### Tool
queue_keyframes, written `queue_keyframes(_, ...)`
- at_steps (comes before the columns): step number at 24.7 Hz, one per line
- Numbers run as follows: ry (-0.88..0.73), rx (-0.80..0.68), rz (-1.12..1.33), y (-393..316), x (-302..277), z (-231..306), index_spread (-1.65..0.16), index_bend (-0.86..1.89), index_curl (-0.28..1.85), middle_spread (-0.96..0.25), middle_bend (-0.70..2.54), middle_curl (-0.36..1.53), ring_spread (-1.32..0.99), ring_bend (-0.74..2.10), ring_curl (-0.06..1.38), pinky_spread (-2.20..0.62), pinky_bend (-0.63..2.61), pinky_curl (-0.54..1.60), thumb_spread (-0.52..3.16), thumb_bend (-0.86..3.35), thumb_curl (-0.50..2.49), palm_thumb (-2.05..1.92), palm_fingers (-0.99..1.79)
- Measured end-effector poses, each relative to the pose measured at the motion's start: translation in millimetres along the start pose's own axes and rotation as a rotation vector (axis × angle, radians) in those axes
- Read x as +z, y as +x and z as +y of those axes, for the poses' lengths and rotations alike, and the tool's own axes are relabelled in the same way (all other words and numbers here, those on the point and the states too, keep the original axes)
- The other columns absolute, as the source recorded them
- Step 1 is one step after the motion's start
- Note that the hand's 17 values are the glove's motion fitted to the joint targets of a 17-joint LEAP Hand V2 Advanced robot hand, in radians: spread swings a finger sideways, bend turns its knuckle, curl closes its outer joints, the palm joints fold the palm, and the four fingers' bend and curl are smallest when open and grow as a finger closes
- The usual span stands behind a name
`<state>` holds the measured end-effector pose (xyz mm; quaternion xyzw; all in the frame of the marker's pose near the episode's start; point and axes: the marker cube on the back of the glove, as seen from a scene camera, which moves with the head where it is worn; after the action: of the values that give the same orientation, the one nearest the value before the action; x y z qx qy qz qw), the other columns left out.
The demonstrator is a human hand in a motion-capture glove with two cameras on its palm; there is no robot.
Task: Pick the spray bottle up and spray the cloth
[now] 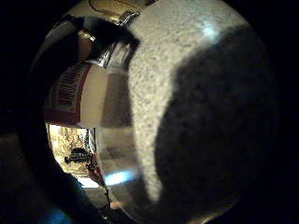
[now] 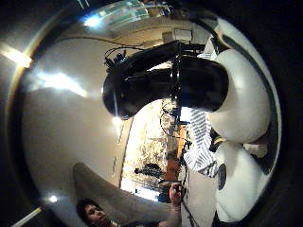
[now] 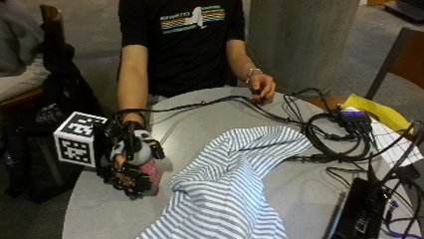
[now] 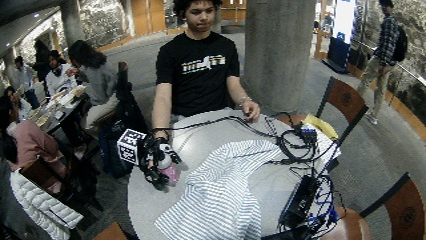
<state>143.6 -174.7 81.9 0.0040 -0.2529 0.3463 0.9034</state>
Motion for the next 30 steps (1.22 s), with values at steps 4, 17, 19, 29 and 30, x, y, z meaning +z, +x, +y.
queue_keyframes(4, -0.015, -0.004, -0.026, -4, 3, 2, -0.27, 0.26, 0.21, -0.01, 0.46, 0.45, -0.01, 0.58, 0.36, 0.2, 0.43, 0.3, 0.66, 0.1, 0.51, 1.11, 0.84)
queue_keyframes(17, -0.232, -0.027, 0.019, -43, 26, 24, -0.19, 0.15, 0.29, -0.04, 0.43, 0.49, -0.06, 0.59, 0.43, -0.07, 0.47, 0.36, 0.33, -0.02, 0.6, 1.1, 1.14)
queue_keyframes(19, -0.274, -0.013, 0.027, -48, 30, 25, -0.18, 0.14, 0.3, -0.04, 0.43, 0.49, -0.06, 0.59, 0.44, -0.09, 0.48, 0.38, 0.3, -0.03, 0.61, 1.09, 1.16)
queue_keyframes(29, -0.399, 0.14, 0.092, -68, 38, 28, -0.16, 0.13, 0.31, -0.04, 0.44, 0.51, -0.08, 0.62, 0.46, -0.15, 0.52, 0.41, 0.24, -0.03, 0.65, 1.06, 1.17)
queue_keyframes(30, -0.408, 0.159, 0.095, -69, 38, 28, -0.16, 0.13, 0.31, -0.04, 0.44, 0.52, -0.08, 0.62, 0.46, -0.15, 0.52, 0.41, 0.24, -0.03, 0.65, 1.06, 1.17)
